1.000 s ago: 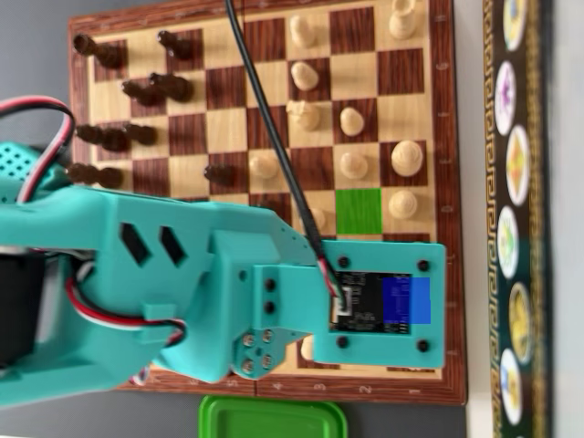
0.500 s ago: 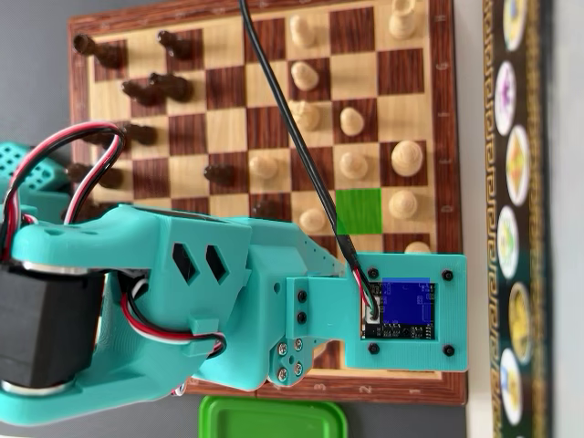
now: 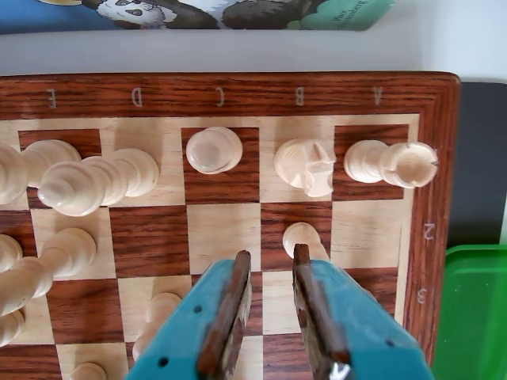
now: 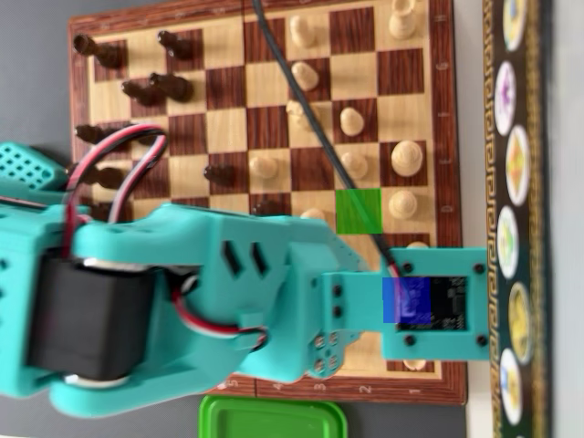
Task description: Play chess
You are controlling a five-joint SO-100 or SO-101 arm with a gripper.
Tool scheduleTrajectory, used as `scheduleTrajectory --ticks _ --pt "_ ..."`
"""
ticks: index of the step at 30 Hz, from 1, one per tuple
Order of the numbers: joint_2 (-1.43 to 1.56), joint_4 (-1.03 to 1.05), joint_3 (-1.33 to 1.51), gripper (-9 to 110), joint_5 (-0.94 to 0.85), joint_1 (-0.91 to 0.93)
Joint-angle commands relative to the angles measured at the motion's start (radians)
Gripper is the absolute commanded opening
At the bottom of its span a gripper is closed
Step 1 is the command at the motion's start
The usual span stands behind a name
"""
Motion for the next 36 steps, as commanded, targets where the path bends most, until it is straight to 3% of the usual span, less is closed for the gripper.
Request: scheduleTrajectory --ticks 1,36 --pt "0.000 -0.008 -0.072 10 -0.006 0.011" --pt "-0.167 -0.052 -0.229 11 -0.008 0.052"
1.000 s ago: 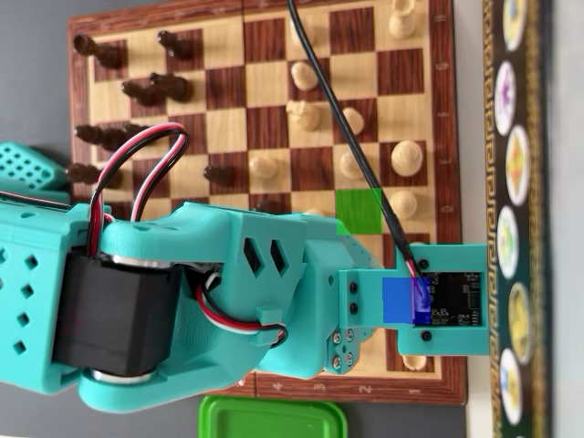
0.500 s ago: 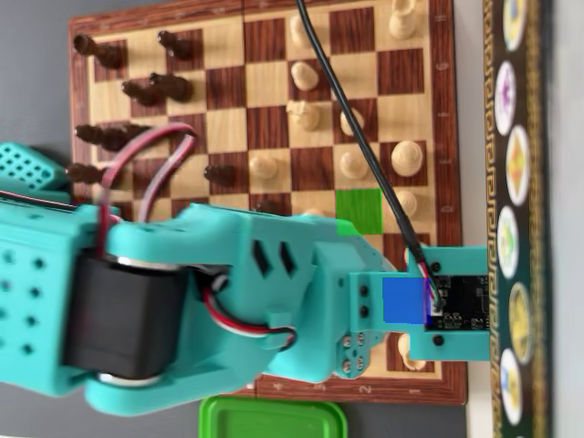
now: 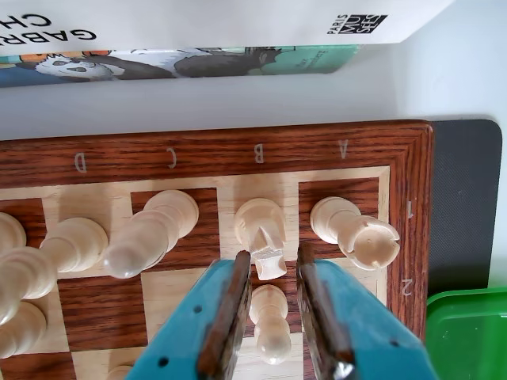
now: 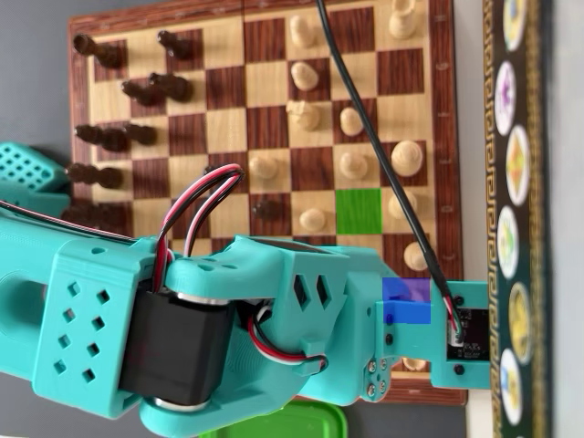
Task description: Play chess
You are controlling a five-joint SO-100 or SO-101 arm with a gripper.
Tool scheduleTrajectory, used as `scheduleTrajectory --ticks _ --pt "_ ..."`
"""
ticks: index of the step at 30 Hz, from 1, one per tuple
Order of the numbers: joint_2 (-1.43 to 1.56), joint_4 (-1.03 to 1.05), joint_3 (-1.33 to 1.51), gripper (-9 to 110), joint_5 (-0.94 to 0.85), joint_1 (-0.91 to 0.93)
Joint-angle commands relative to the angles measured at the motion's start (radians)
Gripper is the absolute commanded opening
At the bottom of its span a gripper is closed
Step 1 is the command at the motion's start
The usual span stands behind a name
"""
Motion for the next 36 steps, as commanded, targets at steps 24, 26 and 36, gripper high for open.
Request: scheduleTrajectory --ticks 24,26,36 --pt "0.003 -0.017 -0.054 11 0.006 -0.018" --pt "0.003 -0.017 -0.052 11 0.006 -0.018" --pt "-0.087 -0.015 -0.120 11 -0.003 -0.009"
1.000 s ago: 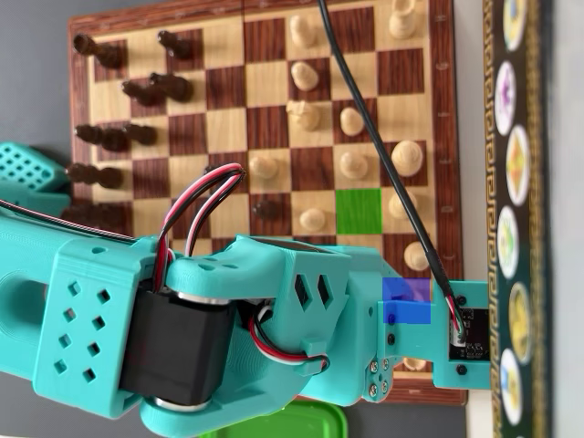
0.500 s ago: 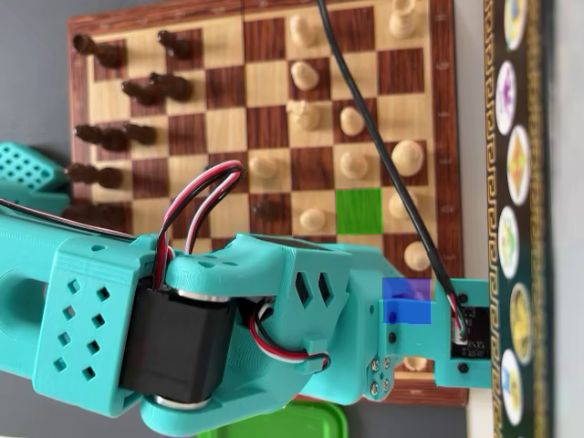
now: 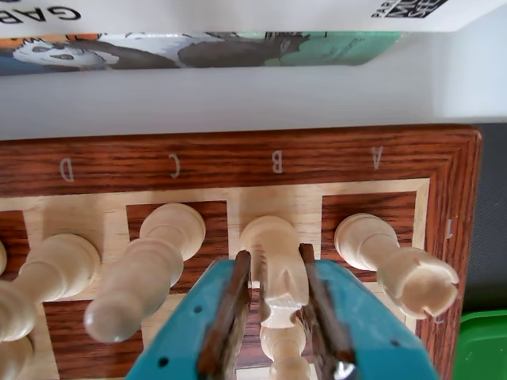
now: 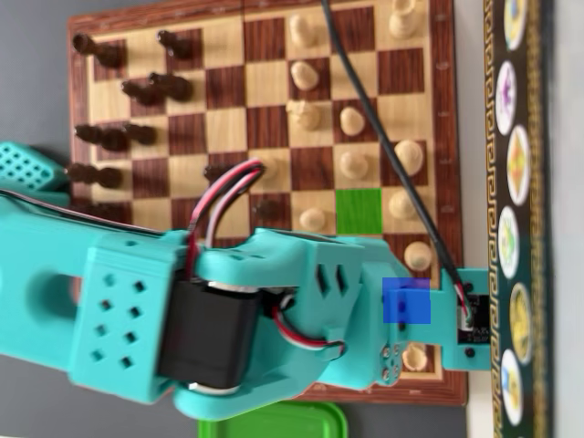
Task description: Play chess
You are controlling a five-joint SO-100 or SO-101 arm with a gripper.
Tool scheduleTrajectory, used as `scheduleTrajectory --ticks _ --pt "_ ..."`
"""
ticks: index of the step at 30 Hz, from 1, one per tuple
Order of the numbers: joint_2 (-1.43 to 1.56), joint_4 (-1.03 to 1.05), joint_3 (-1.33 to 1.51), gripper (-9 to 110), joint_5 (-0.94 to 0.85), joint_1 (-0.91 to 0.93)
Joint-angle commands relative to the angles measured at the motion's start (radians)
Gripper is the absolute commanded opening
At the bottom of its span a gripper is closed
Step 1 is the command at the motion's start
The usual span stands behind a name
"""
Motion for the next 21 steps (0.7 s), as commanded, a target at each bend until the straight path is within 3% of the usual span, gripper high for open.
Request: scheduleTrajectory --ticks 1,14,21 --pt "0.005 -0.014 -0.063 11 -0.003 0.012" --pt "0.006 -0.014 -0.064 10 -0.003 0.017" --pt "0.006 -0.012 -0.064 4 -0.005 0.018"
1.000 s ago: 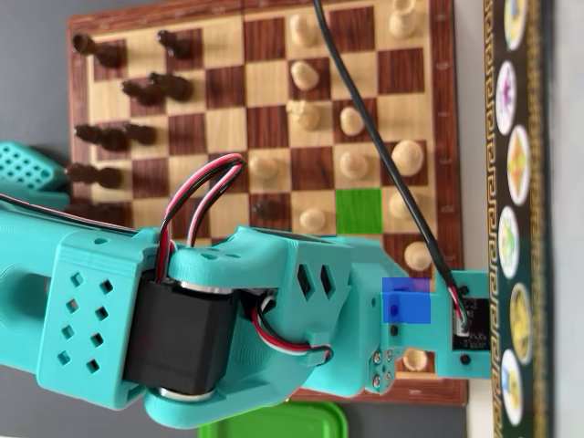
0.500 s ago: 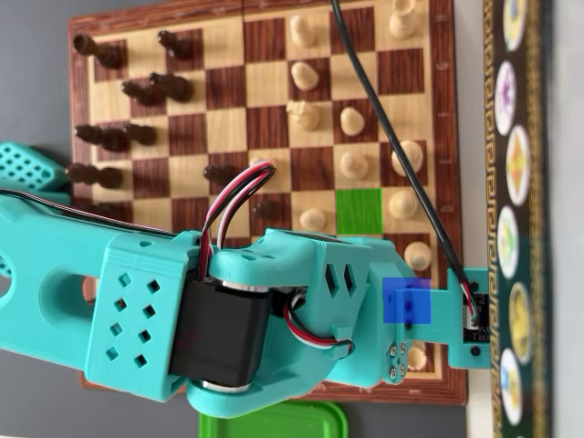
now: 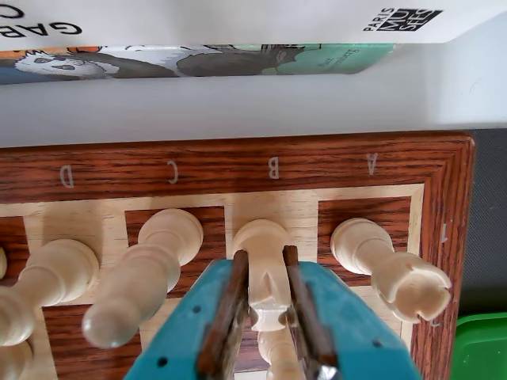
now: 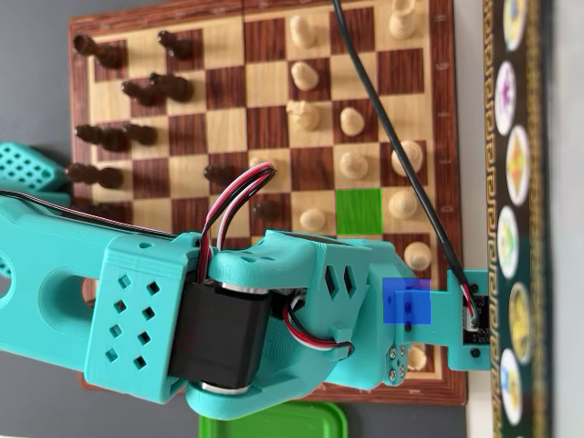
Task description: Play chess
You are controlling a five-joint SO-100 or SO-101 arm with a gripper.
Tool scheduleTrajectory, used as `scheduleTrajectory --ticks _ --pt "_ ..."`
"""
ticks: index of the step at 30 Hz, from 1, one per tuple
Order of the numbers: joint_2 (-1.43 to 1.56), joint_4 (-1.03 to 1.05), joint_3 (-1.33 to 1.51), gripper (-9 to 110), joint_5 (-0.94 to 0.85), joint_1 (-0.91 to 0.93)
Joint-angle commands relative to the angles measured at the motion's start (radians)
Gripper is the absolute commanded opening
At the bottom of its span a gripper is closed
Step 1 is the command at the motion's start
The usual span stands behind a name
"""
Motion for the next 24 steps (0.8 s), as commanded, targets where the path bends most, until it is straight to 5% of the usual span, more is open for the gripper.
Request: scheduleTrajectory --ticks 1,24 --pt "0.018 -0.011 -0.051 4 -0.005 0.015" --pt "0.225 -0.012 0.098 4 -0.003 0.034"
